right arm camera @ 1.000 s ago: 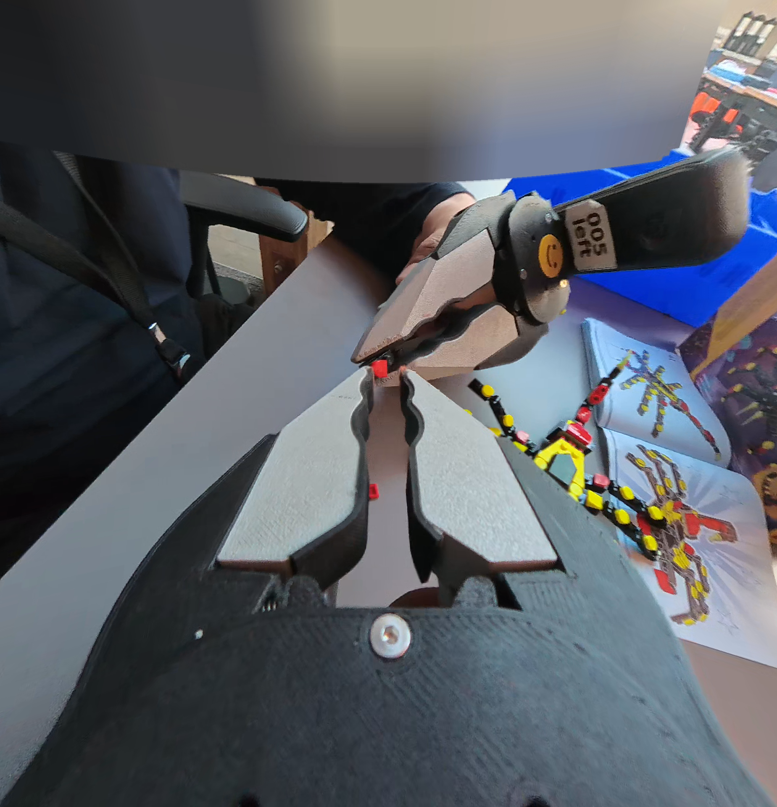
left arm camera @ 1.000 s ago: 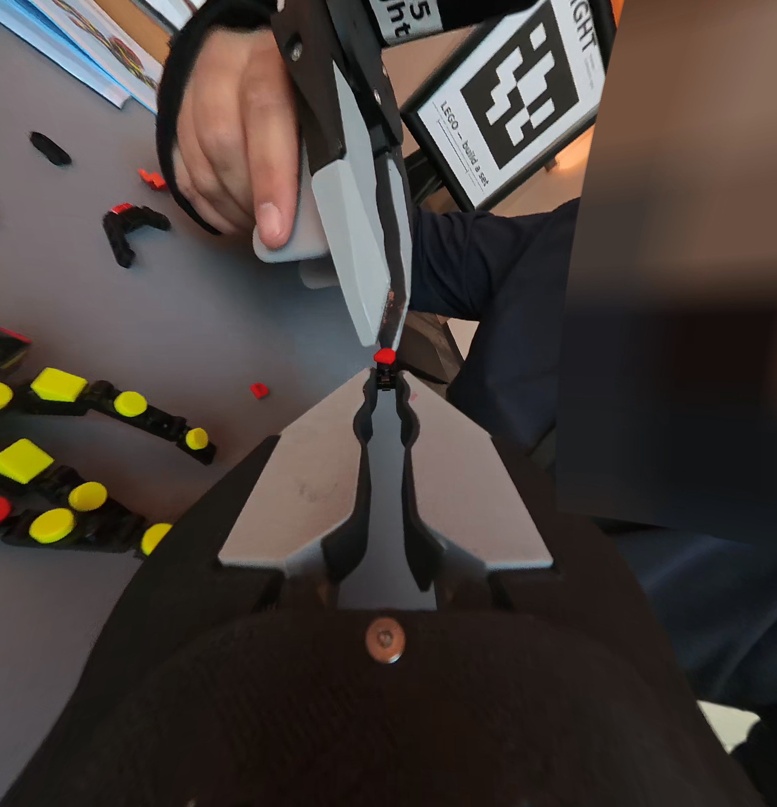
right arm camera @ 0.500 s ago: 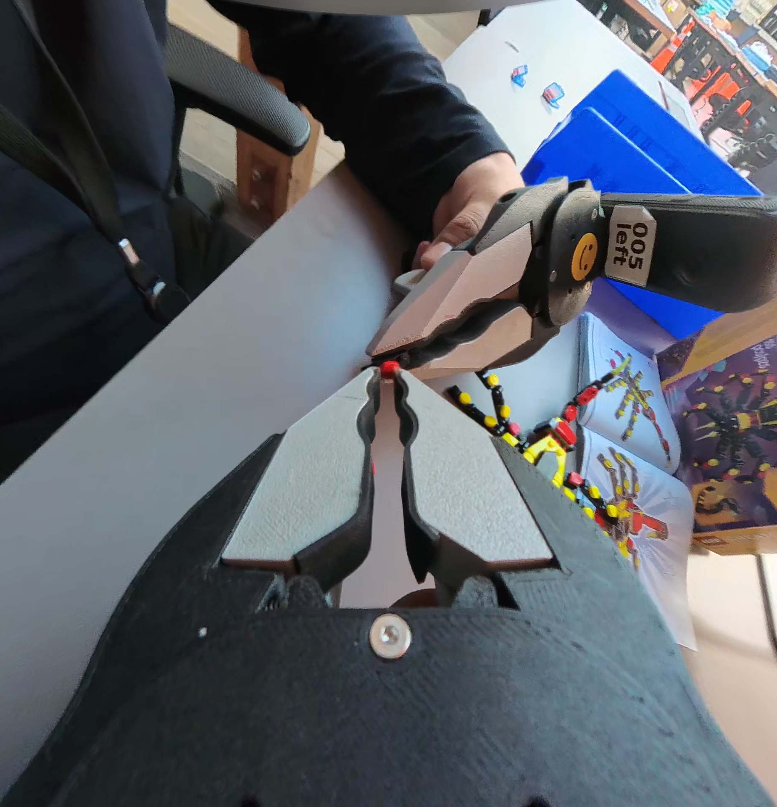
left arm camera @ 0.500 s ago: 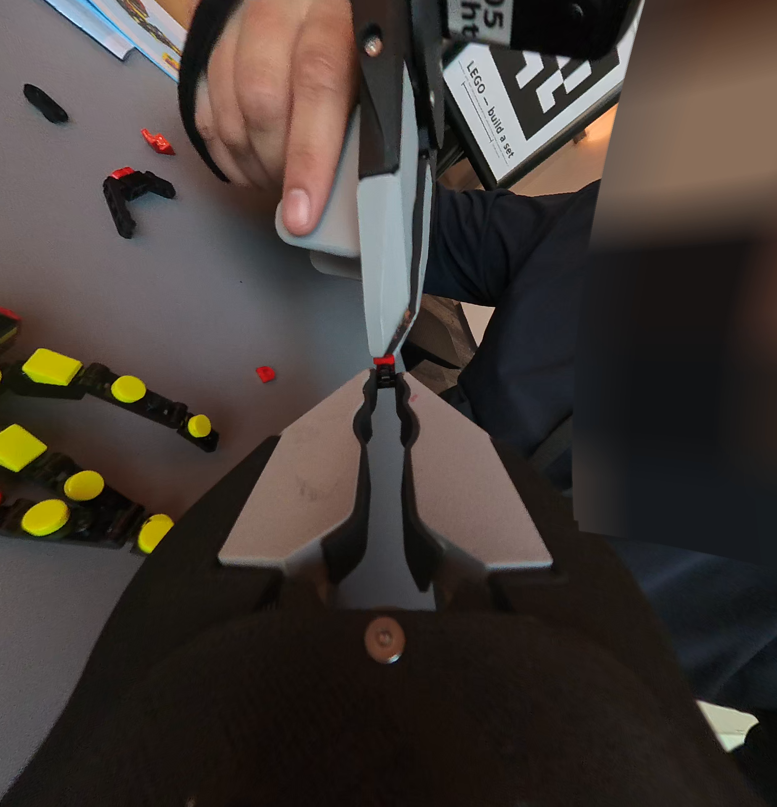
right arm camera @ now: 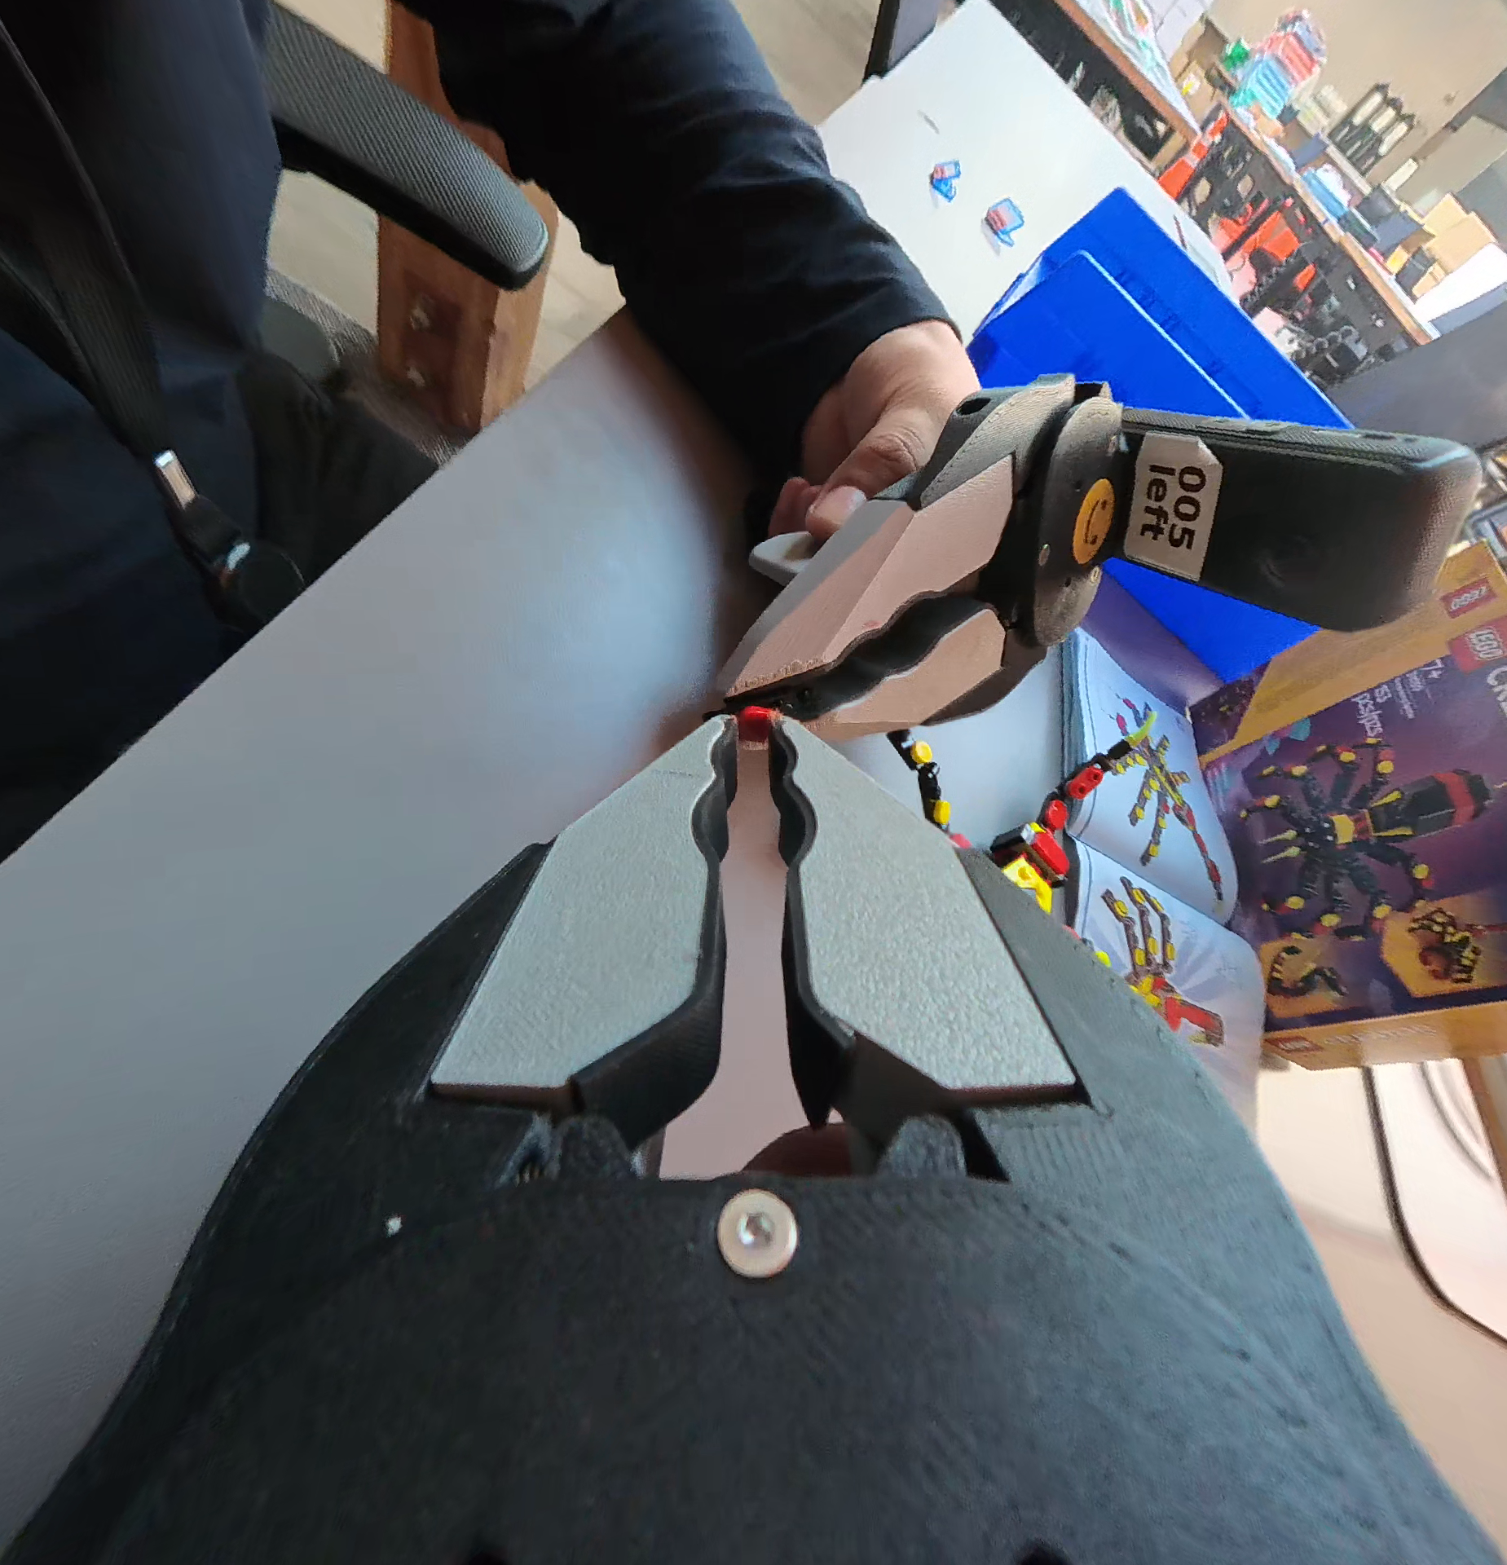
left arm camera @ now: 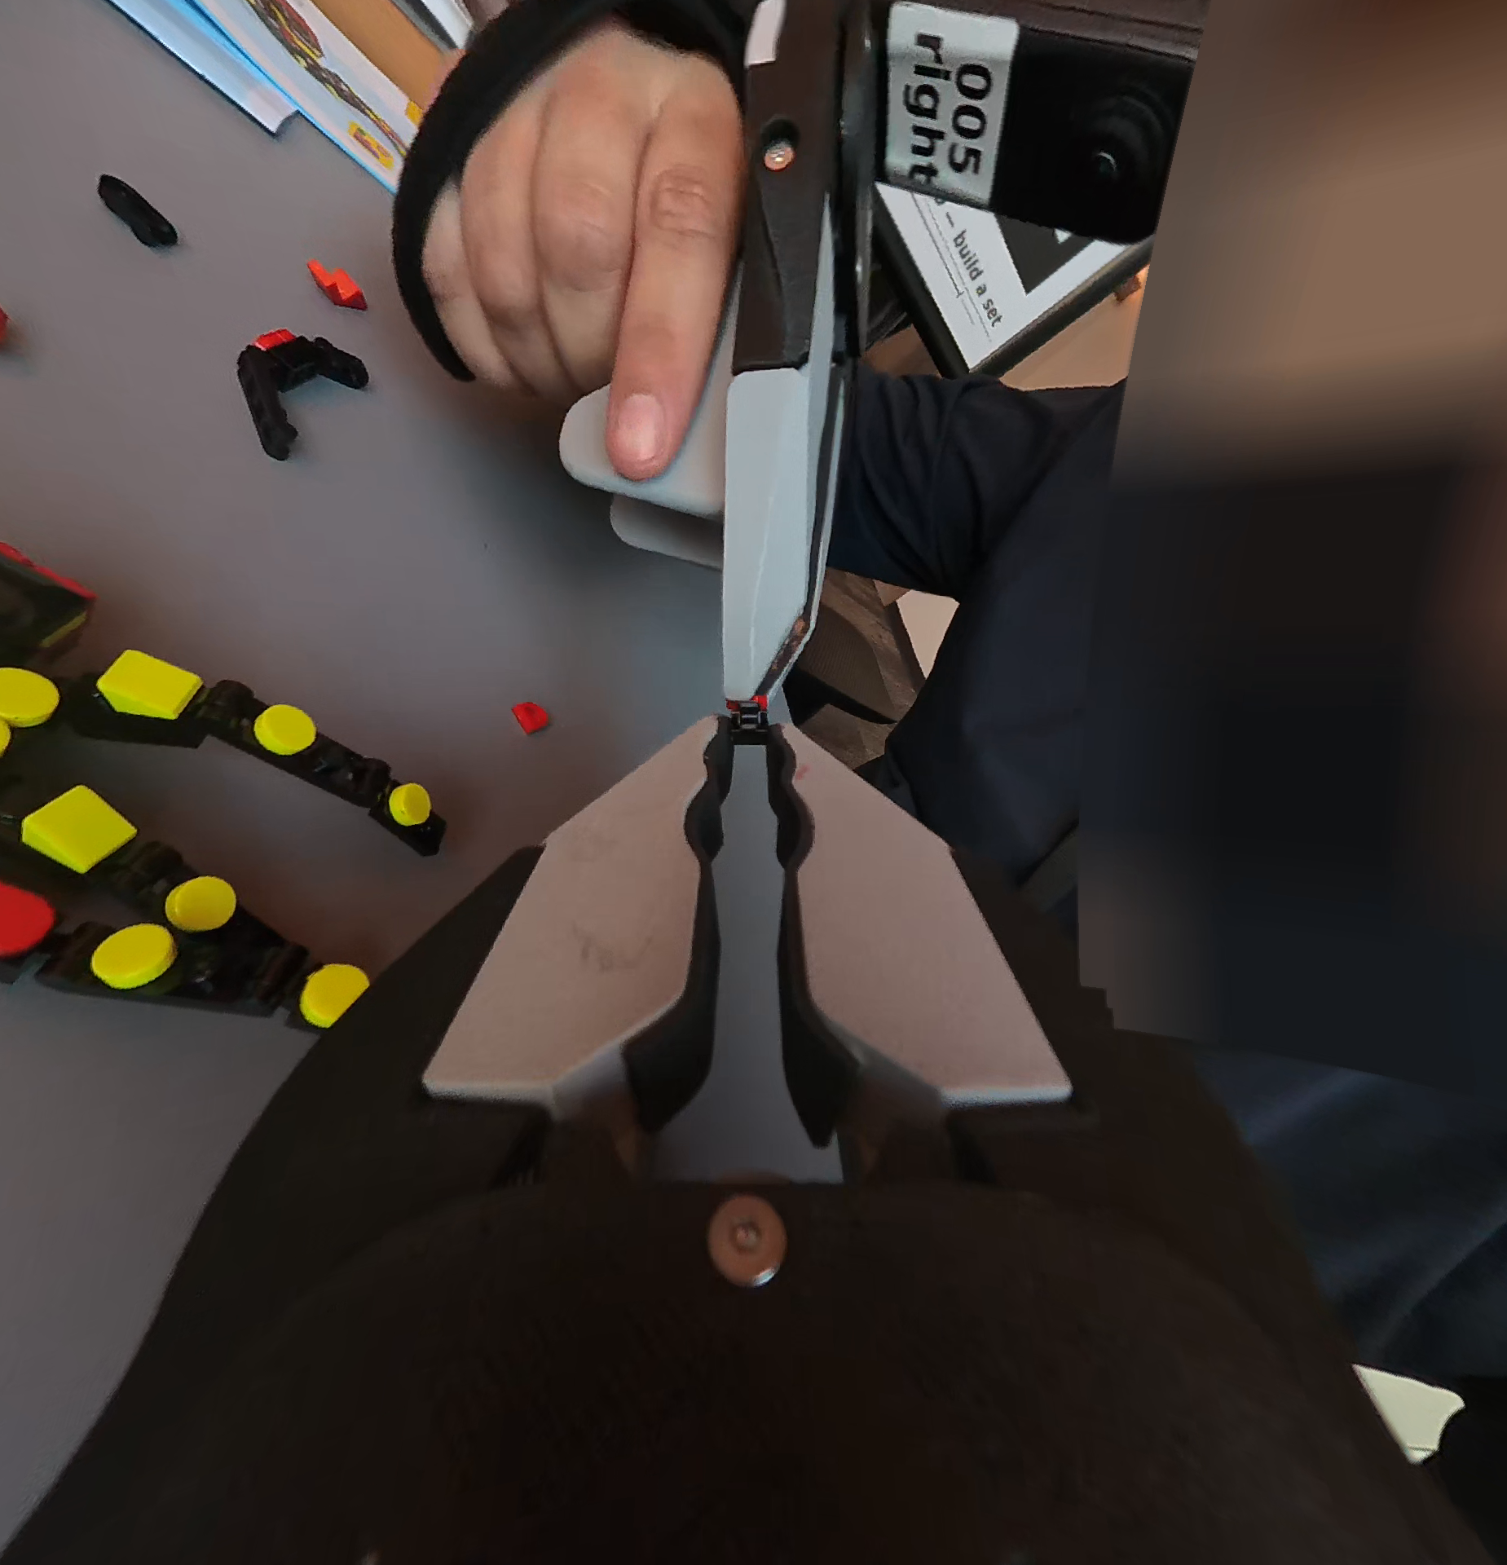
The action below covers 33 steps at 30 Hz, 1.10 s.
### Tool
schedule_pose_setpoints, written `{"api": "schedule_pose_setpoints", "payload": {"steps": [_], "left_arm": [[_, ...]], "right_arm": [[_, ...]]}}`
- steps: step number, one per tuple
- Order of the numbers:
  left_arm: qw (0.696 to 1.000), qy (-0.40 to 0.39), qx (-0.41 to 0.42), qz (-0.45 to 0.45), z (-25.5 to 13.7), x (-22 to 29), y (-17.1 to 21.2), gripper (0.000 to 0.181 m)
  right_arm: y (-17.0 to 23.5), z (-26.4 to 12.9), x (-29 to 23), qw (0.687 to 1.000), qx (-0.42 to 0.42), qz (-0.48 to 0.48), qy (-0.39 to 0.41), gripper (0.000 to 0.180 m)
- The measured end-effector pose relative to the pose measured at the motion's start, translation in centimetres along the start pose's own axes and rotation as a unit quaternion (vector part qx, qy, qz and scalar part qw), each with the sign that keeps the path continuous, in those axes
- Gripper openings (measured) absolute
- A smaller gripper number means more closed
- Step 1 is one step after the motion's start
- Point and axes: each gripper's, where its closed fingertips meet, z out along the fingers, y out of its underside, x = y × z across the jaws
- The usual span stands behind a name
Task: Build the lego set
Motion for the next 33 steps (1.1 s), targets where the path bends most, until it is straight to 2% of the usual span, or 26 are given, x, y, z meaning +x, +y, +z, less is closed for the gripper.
{"api": "schedule_pose_setpoints", "payload": {"steps": [6,14,26,33], "left_arm": [[1.000,0.015,-0.005,0.011,-0.1,0.7,0.3,0.003],[0.998,-0.040,-0.005,0.056,-0.8,-0.3,0.0,0.004],[0.959,-0.163,-0.030,0.230,-1.3,-1.5,-0.6,0.004],[0.963,-0.129,-0.069,0.227,-0.2,-0.9,0.9,0.005]], "right_arm": [[-0.6,0.2,-0.2,0.998,0.040,0.037,-0.013,0.003],[0.1,0.5,0.6,0.997,0.033,0.066,0.002,0.003],[0.9,0.4,1.6,0.990,0.043,0.132,0.000,0.002],[0.5,0.6,-0.1,0.994,0.037,0.096,-0.042,0.003]]}}
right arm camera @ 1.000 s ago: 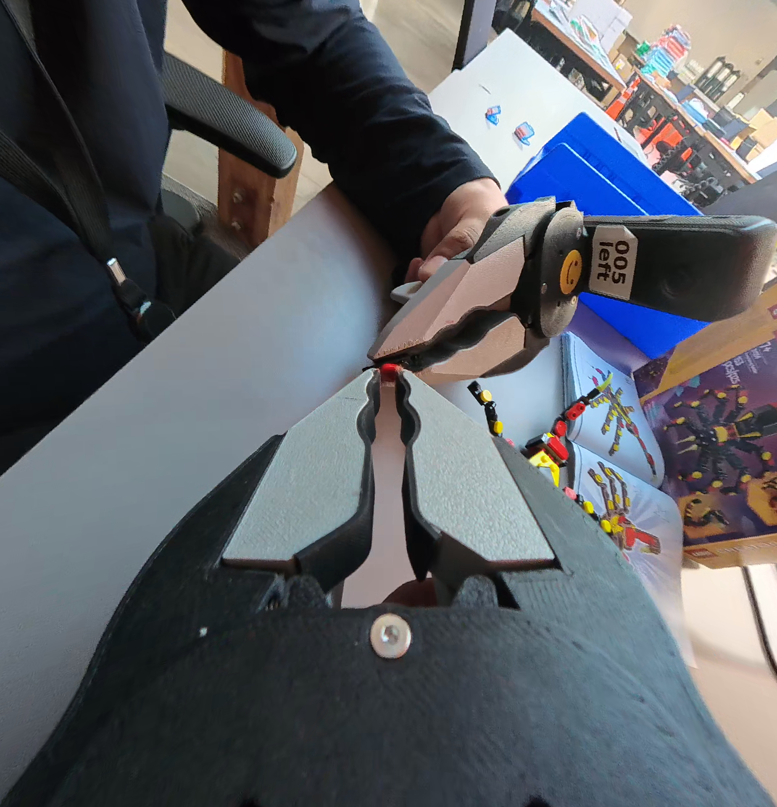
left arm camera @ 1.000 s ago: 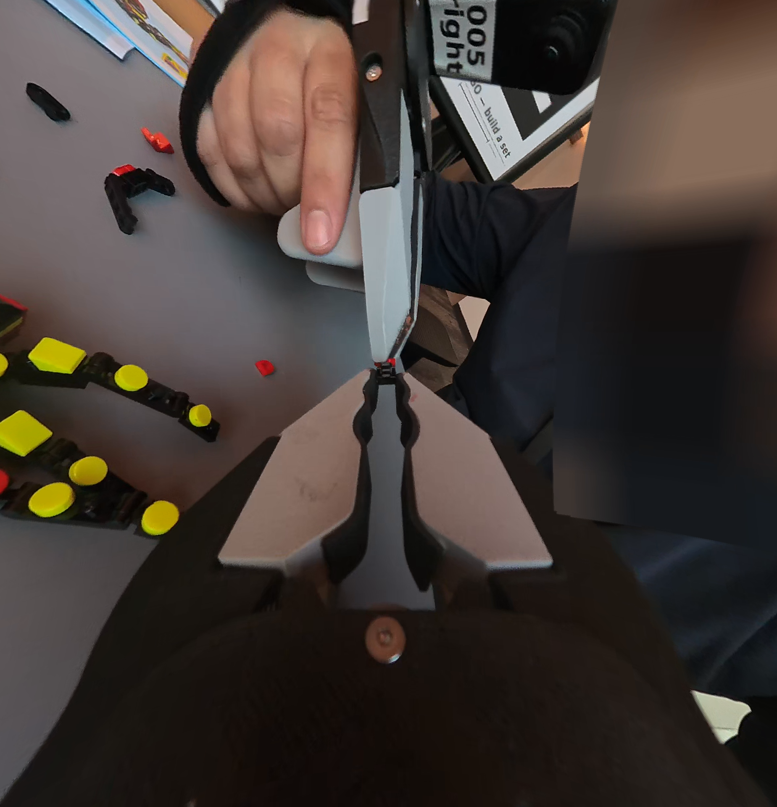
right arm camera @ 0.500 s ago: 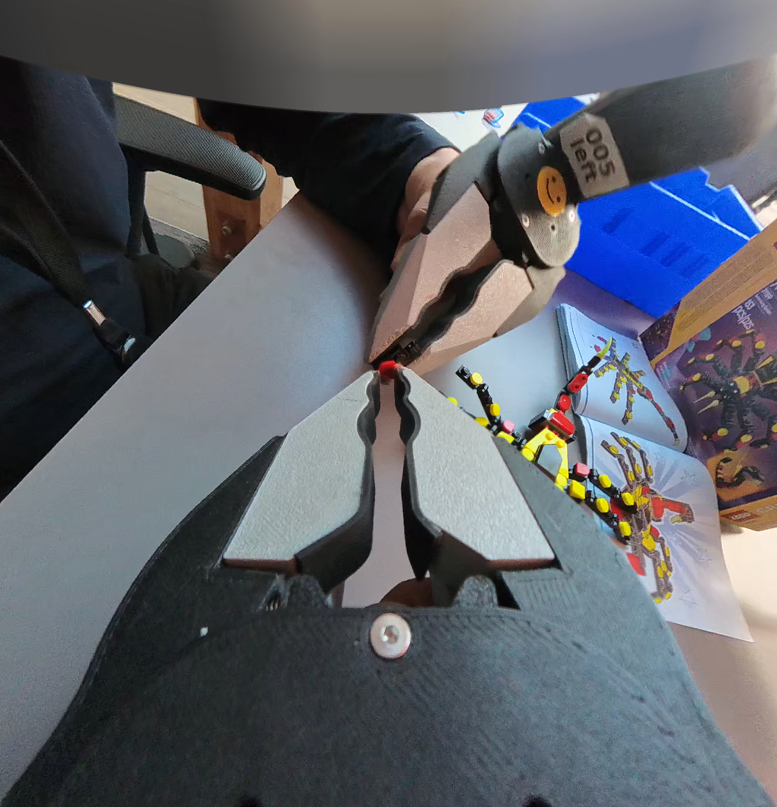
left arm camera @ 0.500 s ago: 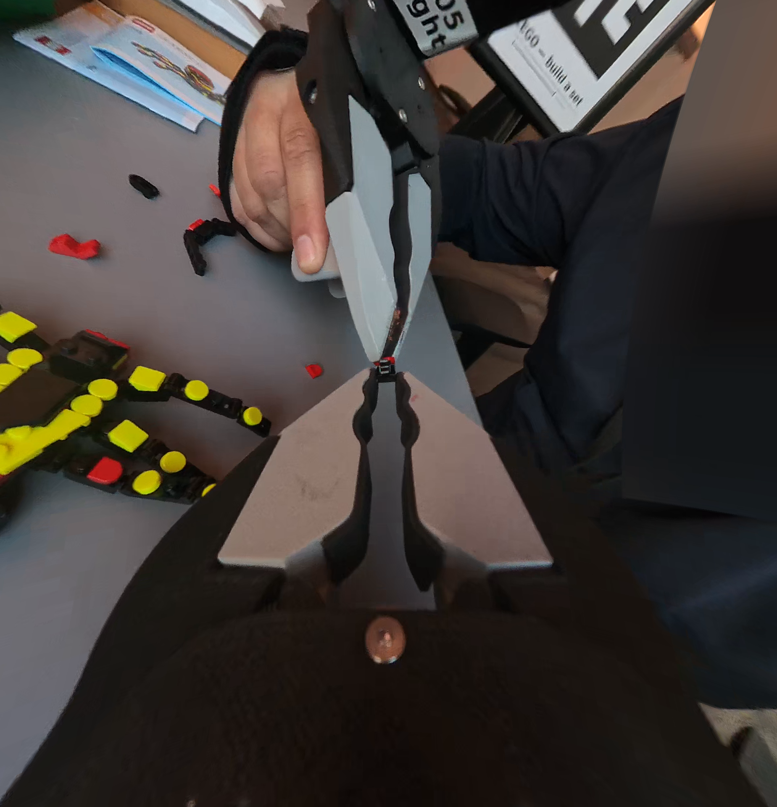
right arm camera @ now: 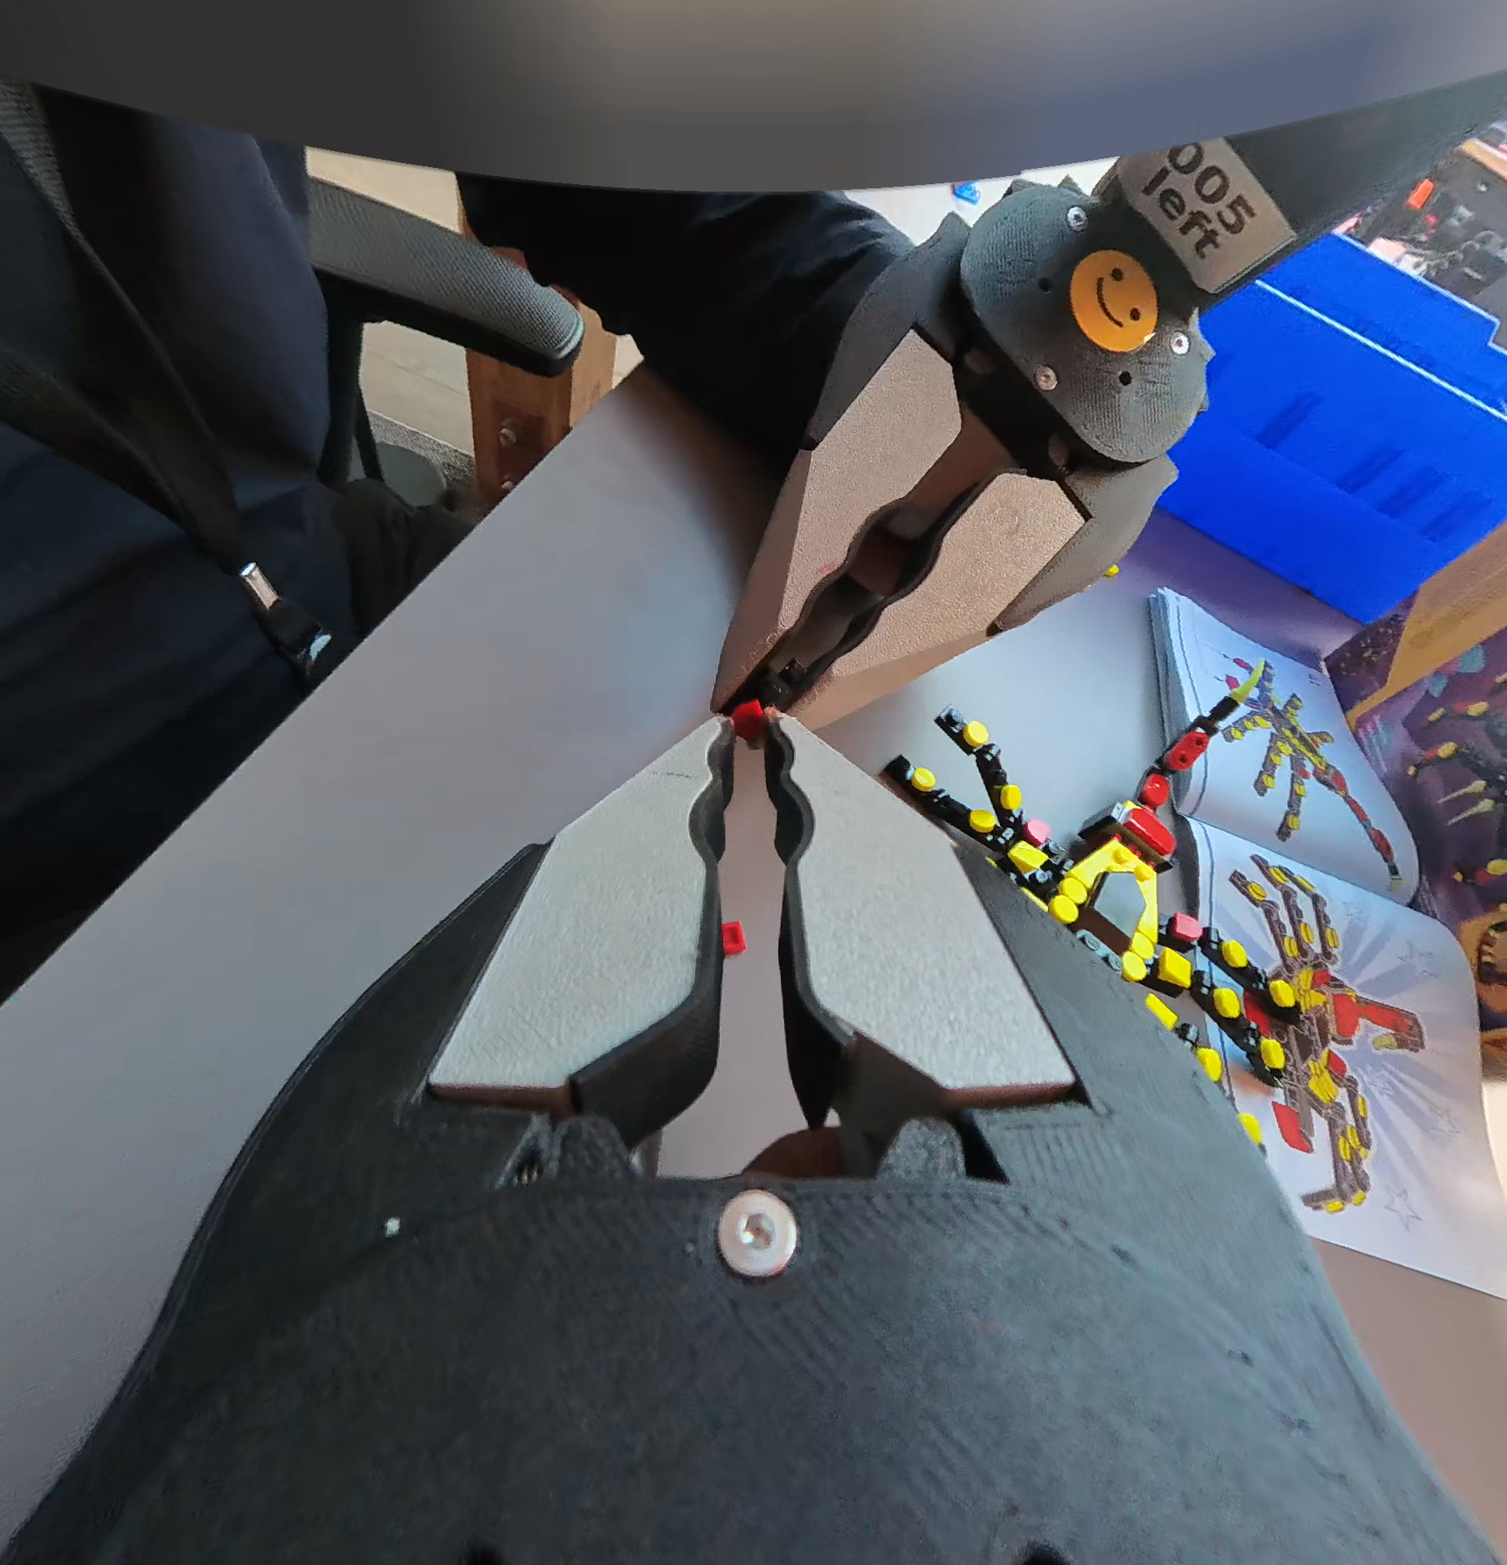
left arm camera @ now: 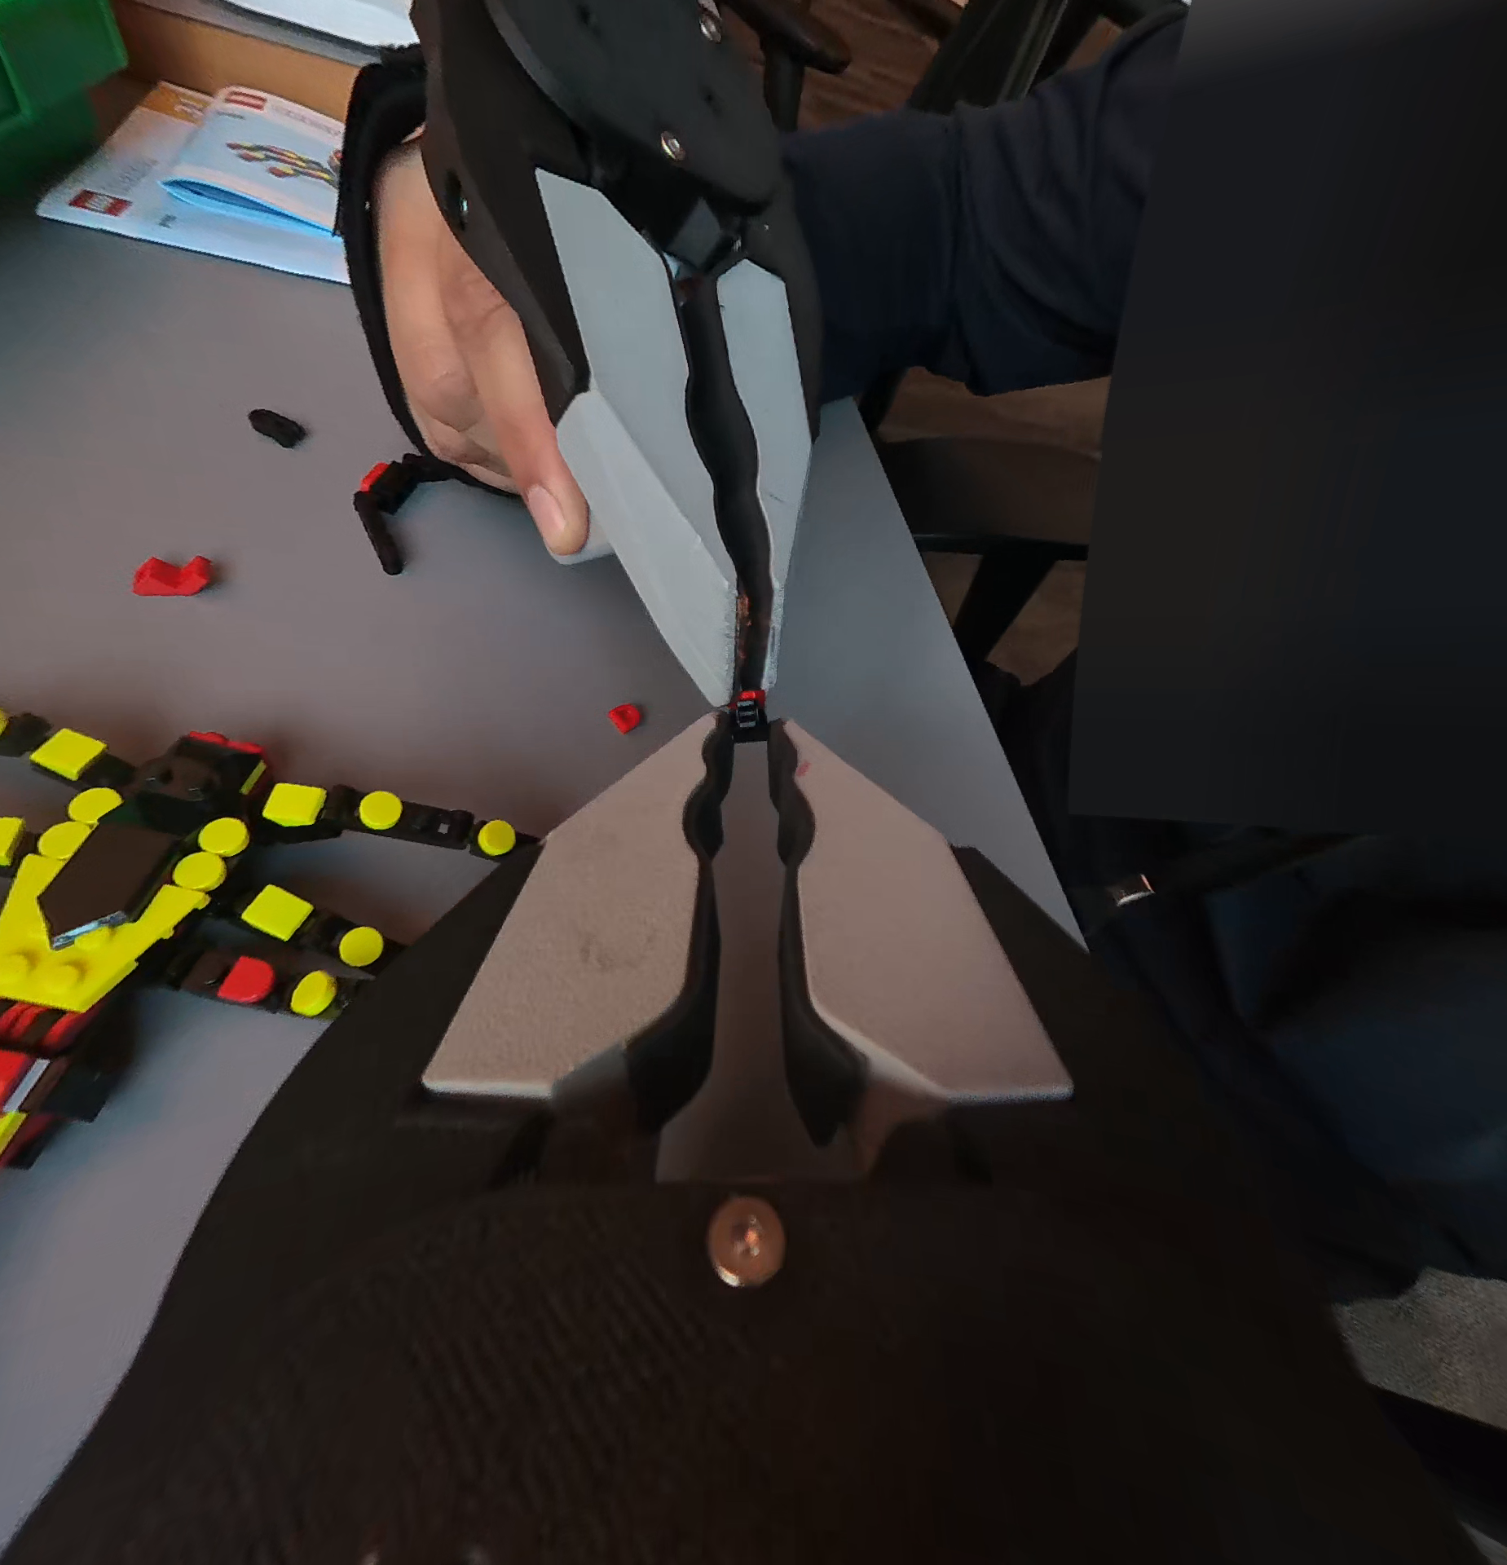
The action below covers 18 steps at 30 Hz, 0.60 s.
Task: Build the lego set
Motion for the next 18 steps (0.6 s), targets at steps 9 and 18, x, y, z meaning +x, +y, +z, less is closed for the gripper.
{"api": "schedule_pose_setpoints", "payload": {"steps": [9,18], "left_arm": [[0.990,-0.091,0.038,0.097,-0.5,-1.6,-1.5,0.005],[0.968,-0.191,0.044,0.158,-1.3,-3.8,-2.2,0.005]], "right_arm": [[-1.0,-1.0,2.0,0.986,0.068,0.153,-0.016,0.004],[-0.5,-1.5,3.9,0.991,0.042,0.112,0.067,0.005]]}}
